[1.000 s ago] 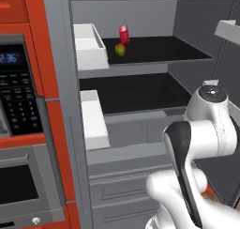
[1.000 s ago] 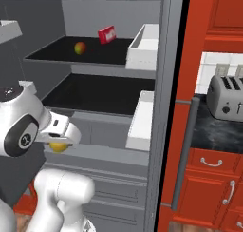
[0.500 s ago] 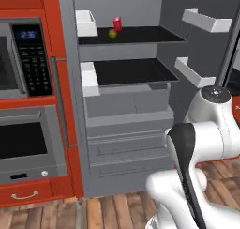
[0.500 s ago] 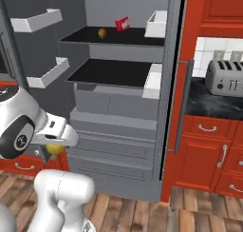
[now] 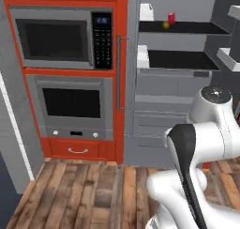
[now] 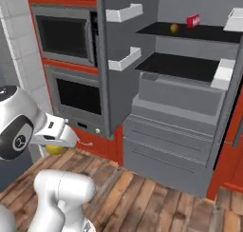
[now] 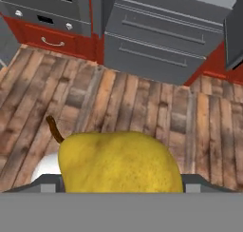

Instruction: Pick the pear and mango from the fridge and place them on the plate next to the blender to make a fruit smoothie.

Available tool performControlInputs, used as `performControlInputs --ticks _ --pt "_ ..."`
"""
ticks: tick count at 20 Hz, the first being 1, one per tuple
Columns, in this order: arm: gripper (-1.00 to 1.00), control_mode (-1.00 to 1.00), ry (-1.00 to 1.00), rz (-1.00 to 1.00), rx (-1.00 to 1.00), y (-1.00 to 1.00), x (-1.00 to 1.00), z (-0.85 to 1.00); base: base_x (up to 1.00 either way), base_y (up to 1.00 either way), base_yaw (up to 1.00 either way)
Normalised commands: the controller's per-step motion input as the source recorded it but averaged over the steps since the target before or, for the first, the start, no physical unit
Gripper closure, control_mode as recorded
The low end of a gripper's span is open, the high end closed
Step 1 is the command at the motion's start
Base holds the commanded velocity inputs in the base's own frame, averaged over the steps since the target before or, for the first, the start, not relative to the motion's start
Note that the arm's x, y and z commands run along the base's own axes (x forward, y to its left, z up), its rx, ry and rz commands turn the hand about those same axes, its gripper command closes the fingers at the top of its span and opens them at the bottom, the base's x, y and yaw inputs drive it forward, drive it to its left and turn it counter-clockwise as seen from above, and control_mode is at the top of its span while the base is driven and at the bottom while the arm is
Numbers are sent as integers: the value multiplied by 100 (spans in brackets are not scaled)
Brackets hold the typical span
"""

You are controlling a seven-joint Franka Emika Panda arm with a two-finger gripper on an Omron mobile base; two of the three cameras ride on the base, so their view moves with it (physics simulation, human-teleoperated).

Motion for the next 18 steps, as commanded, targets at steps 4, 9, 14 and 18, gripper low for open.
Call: performControlInputs --ticks 4,9,14,18 --pt "100 100 0 0 0 0 0 0 -9 51 76" --pt "100 100 0 0 0 0 0 0 0 31 89" --pt "100 100 0 0 0 0 0 0 0 10 96" --pt "100 100 0 0 0 0 0 0 -1 0 97"
